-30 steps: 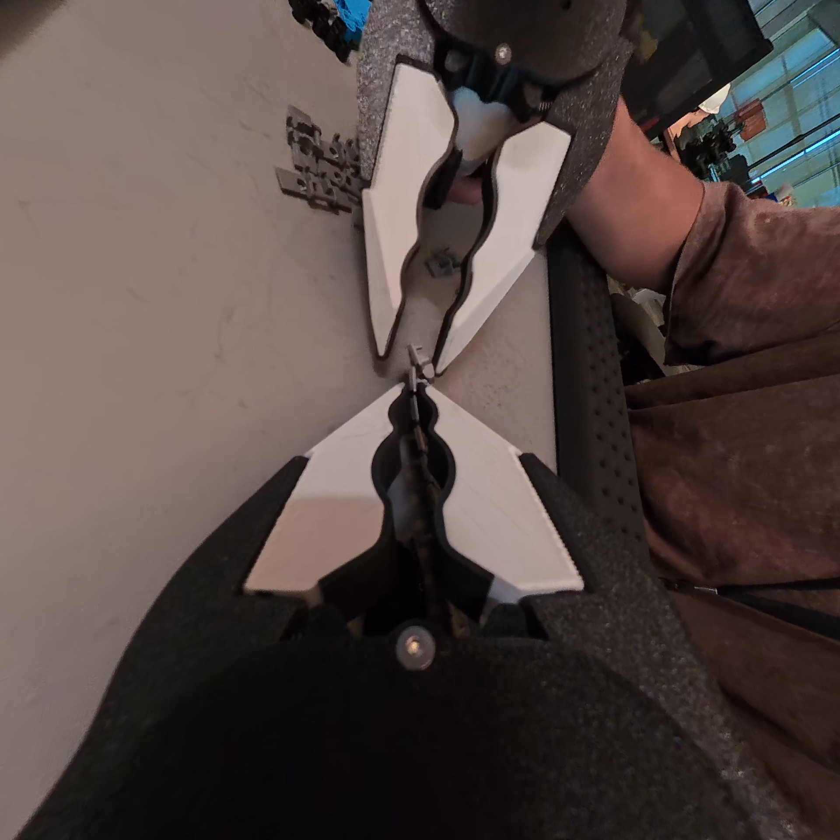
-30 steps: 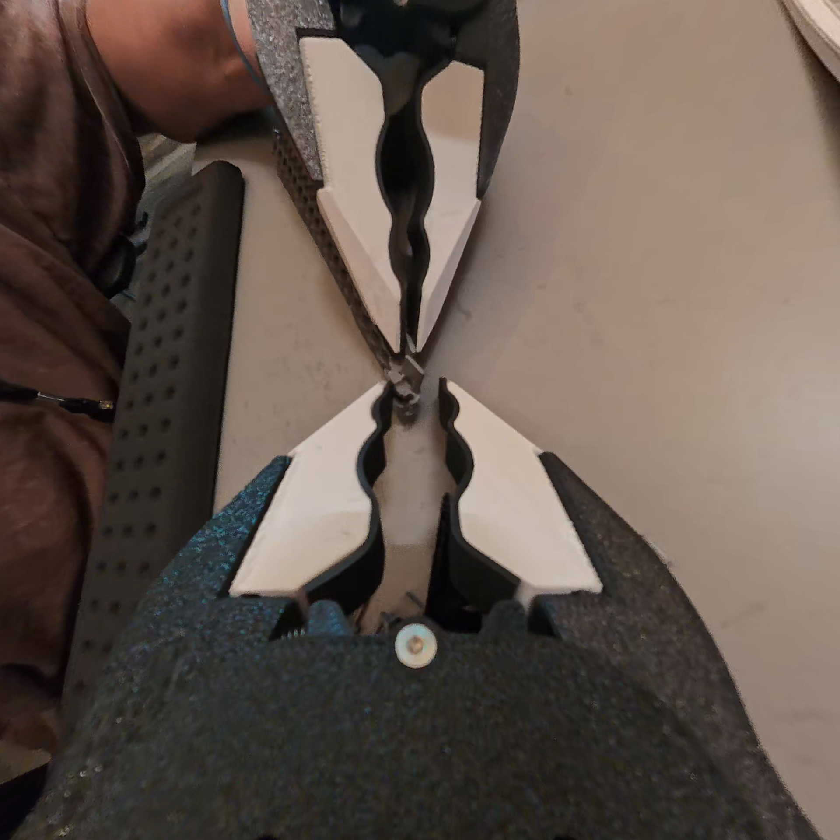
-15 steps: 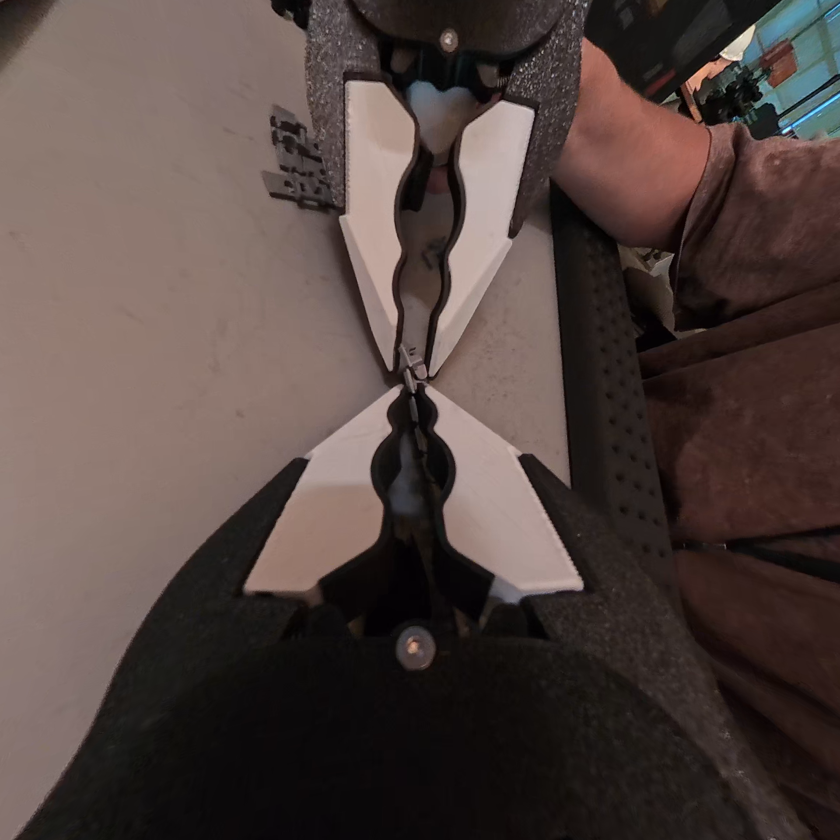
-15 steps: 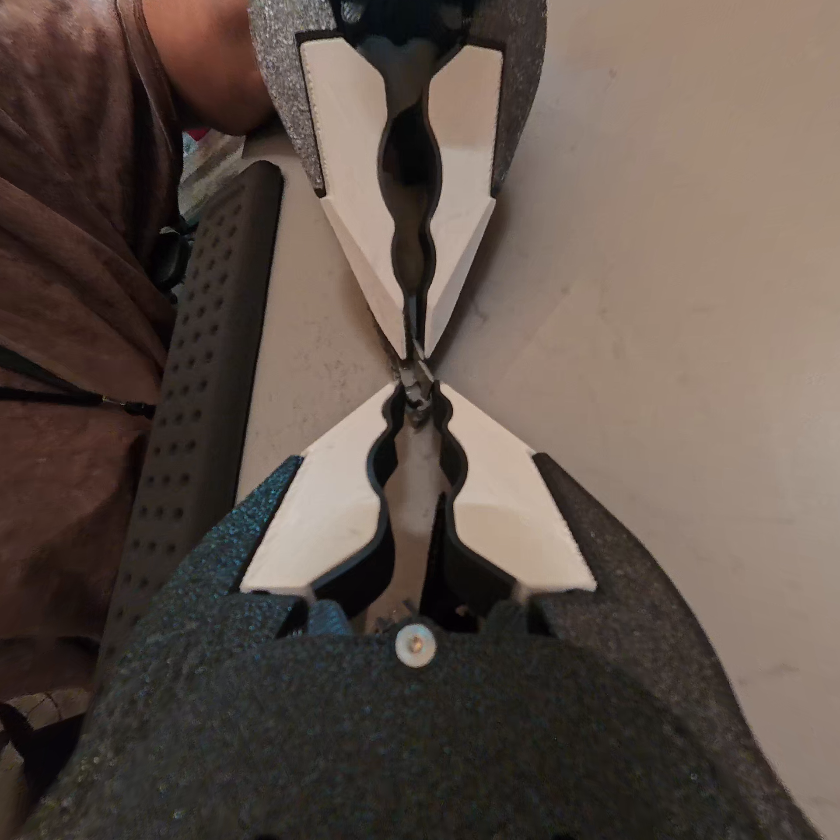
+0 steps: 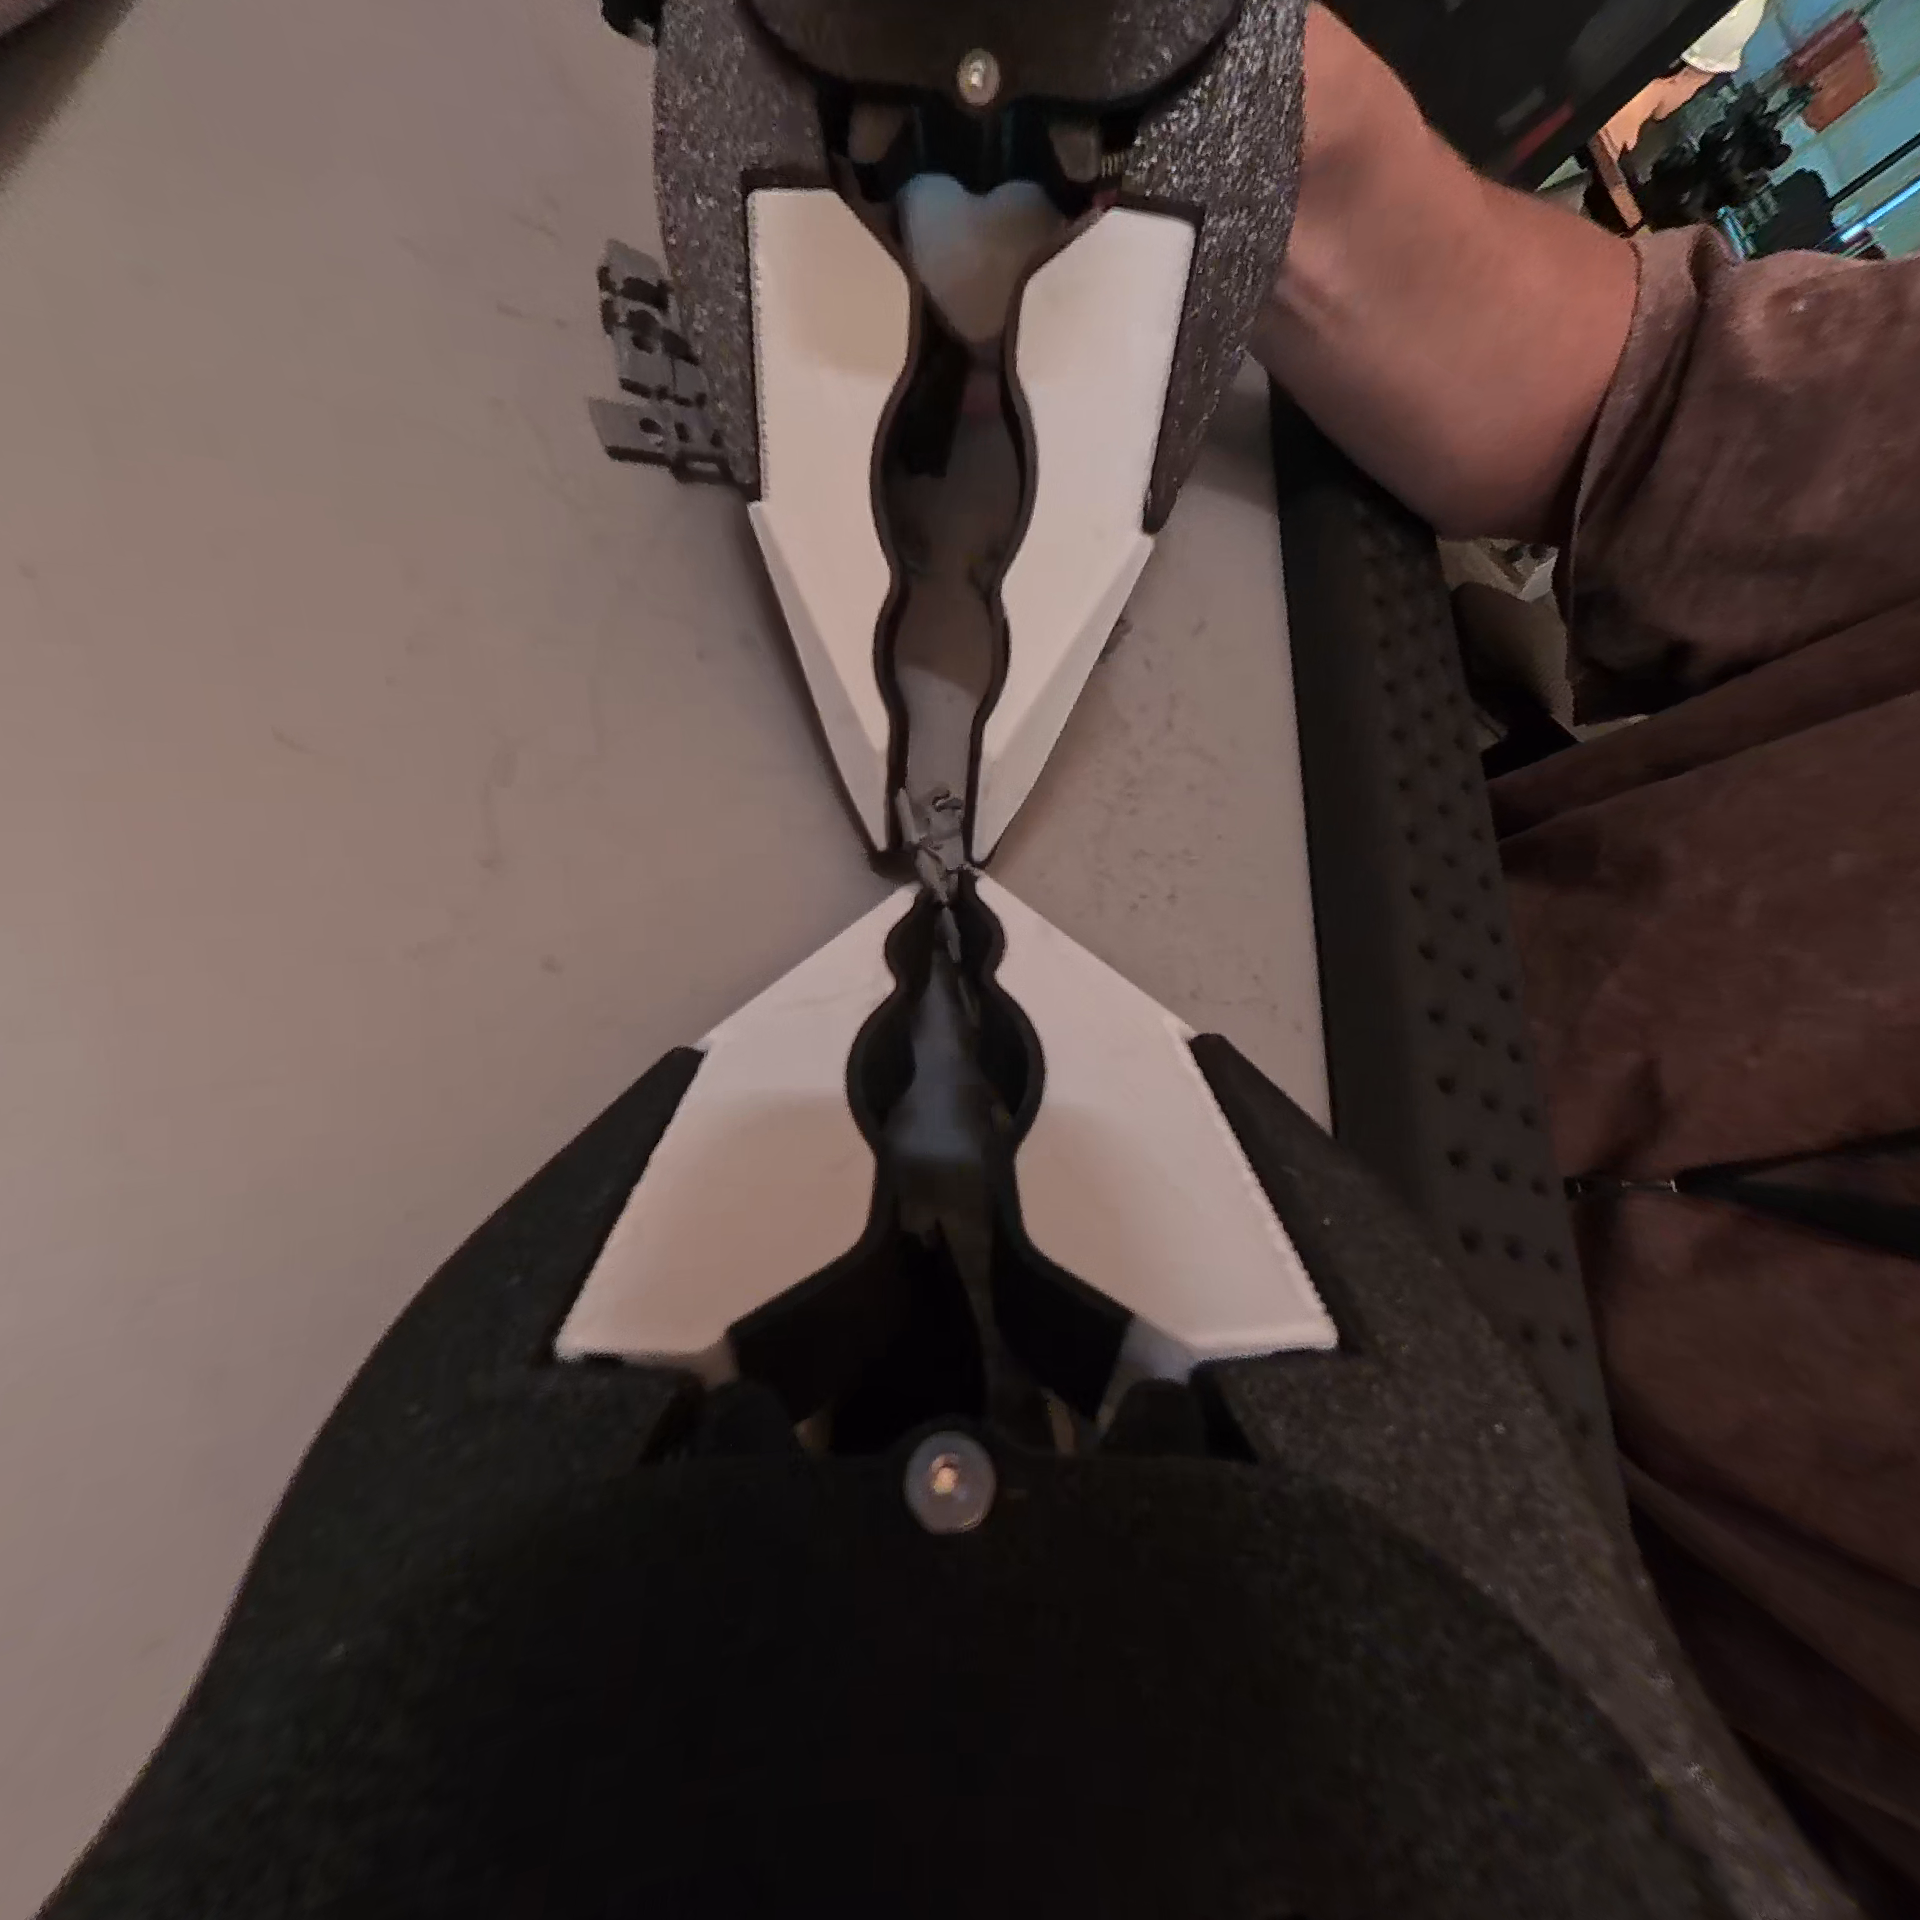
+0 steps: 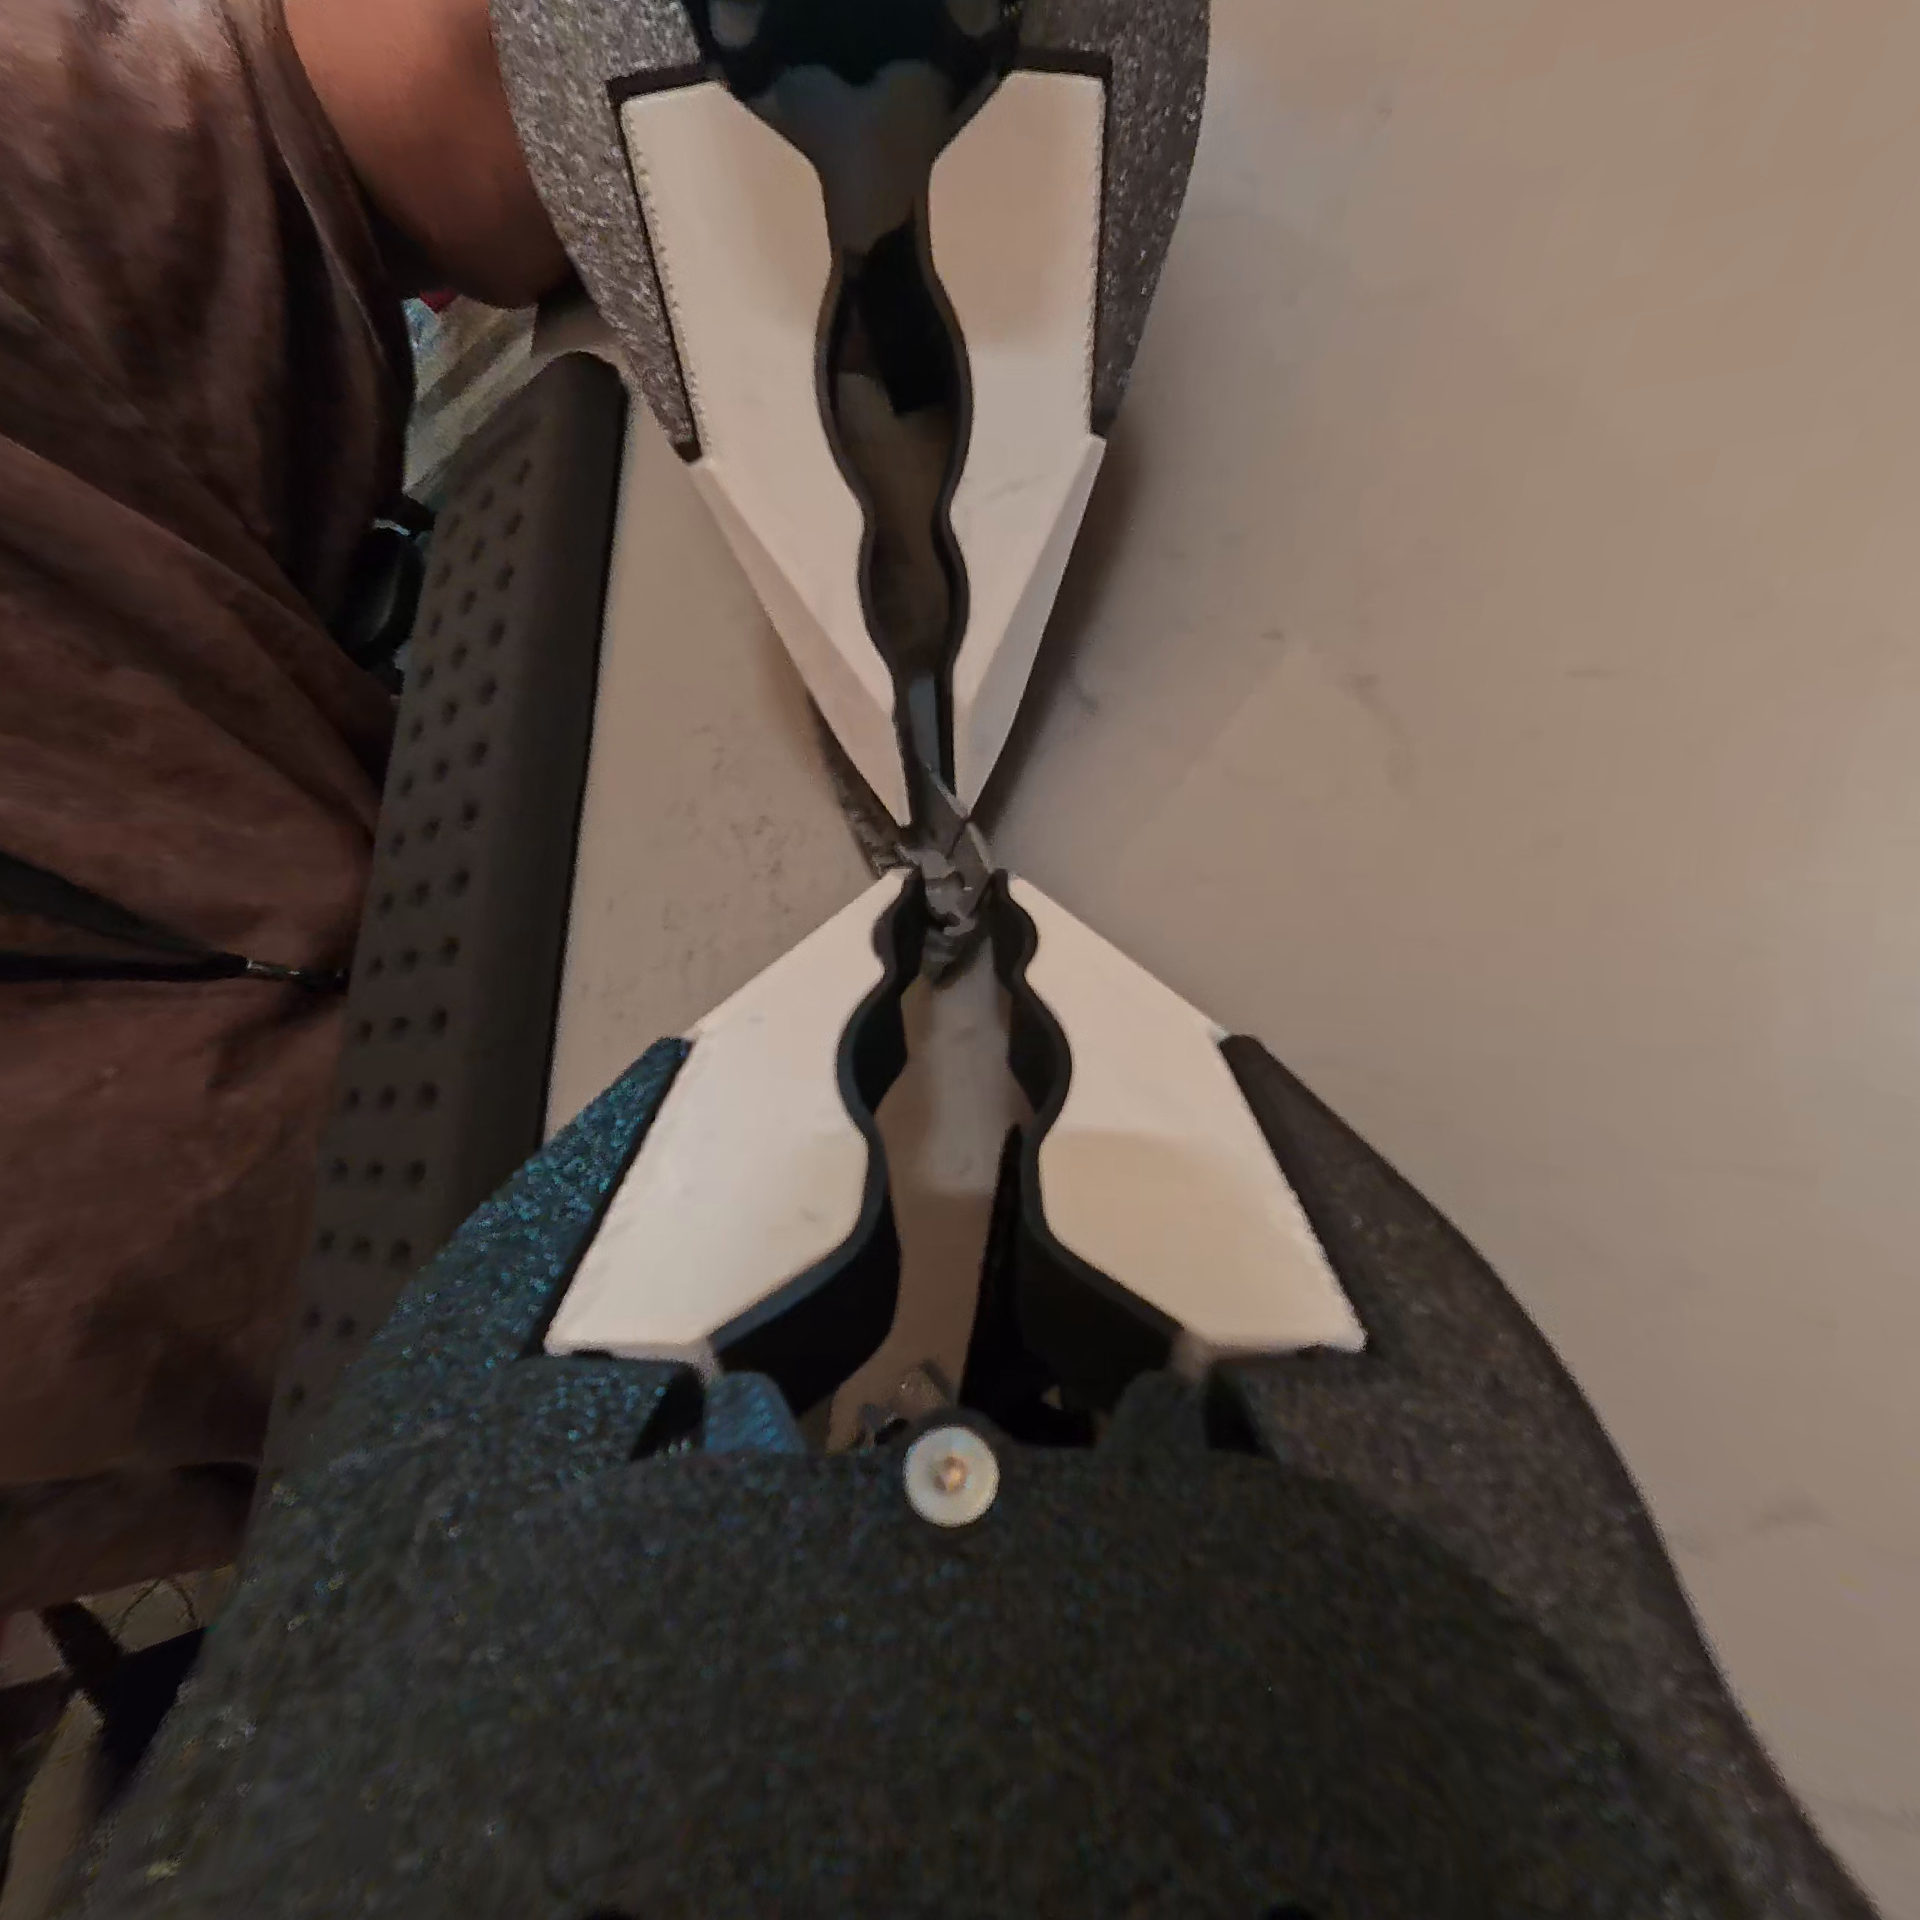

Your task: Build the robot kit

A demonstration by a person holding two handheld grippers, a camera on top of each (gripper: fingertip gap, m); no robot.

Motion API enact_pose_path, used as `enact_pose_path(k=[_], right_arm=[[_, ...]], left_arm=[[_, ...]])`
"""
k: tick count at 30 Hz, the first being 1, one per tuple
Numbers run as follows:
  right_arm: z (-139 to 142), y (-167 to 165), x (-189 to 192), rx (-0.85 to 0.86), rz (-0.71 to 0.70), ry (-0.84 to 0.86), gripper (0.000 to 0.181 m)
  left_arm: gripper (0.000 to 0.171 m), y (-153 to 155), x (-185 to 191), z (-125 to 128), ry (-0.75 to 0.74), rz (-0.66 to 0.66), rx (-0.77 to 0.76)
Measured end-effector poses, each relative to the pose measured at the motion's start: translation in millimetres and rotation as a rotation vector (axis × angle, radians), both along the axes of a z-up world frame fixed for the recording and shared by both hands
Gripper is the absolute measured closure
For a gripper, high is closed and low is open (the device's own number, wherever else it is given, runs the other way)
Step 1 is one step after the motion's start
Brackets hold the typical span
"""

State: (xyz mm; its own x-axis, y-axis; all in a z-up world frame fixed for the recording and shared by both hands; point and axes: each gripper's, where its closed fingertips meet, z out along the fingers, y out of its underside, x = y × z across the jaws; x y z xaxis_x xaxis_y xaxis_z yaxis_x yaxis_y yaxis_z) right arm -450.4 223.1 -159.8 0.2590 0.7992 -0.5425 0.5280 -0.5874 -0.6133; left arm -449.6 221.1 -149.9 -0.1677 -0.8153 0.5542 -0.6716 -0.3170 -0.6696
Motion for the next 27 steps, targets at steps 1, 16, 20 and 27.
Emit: enact_pose_path(k=[1,16,20,27], right_arm=[[1,-1,0,0.002,0.001,0.000,0.168],[1,-10,0,0.100,0.013,0.006,0.173],[0,-10,-7,0.139,0.022,-0.022,0.173],[1,-5,-8,0.175,-0.010,-0.051,0.168]], left_arm=[[0.169,-1,0,1,-0.007,-0.003,-0.001],[0.168,-4,0,10,-0.056,-0.005,-0.038],[0.168,-5,-1,11,-0.063,-0.015,-0.033],[0.170,-3,0,8,-0.067,-0.003,0.033]])
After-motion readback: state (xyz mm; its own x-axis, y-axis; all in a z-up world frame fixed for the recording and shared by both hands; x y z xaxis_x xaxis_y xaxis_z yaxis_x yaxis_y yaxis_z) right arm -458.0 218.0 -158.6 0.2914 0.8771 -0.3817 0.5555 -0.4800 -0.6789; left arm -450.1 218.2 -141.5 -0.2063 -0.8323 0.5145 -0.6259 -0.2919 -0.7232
